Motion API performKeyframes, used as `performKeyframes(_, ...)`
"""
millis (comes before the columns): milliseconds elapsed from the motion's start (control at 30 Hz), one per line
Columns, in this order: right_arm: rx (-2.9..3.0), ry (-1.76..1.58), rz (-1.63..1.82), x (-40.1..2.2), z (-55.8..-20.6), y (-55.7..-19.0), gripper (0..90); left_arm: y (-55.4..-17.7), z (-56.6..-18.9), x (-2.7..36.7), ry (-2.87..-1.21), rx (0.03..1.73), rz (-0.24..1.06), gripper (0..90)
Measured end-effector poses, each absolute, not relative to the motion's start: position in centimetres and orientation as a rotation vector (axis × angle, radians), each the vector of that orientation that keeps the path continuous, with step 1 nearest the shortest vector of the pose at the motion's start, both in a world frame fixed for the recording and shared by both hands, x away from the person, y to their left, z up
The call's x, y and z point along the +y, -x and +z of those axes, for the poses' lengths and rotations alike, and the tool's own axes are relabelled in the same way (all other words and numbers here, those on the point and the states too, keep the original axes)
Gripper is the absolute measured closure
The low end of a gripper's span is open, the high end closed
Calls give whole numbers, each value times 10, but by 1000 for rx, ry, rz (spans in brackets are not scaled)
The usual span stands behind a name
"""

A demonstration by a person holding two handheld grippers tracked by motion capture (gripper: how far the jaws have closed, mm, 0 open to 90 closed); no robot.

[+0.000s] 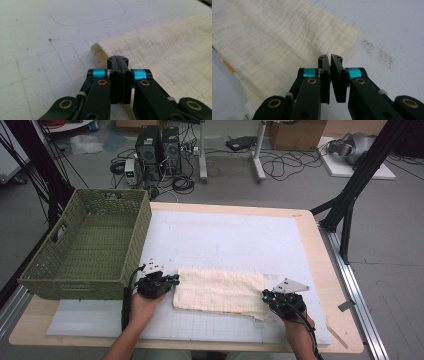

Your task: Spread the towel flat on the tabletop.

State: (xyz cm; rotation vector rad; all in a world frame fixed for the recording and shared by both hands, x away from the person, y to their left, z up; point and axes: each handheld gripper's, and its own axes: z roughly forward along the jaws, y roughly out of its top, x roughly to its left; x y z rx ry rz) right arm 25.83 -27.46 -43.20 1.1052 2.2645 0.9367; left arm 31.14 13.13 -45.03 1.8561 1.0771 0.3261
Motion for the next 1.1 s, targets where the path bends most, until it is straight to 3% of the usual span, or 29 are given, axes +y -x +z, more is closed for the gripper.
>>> performKeyframes(167,2293,-1144,904,-277,-435,-258,840,-311,-450,128,-1876,1078,356,848)
performKeyframes(233,2272,-1145,894,-275,-434,-259,677,-313,-447,128,-1855,1084,378,717)
performKeyframes(333,2156,-1172,973,-282,-424,-265,526,-318,-440,128,-1814,1052,411,582)
performKeyframes(400,2115,-1183,1019,-285,-421,-271,491,-325,-436,126,-1793,1036,410,545)
performKeyframes(767,2213,-1228,1059,-279,-431,-332,555,-364,-442,111,-1883,1081,340,497)
performKeyframes(967,2306,-1228,999,-275,-441,-338,604,-365,-447,111,-1946,1078,295,559)
performKeyframes(1100,2326,-1221,1027,-277,-444,-334,712,-363,-448,111,-1989,1053,294,650)
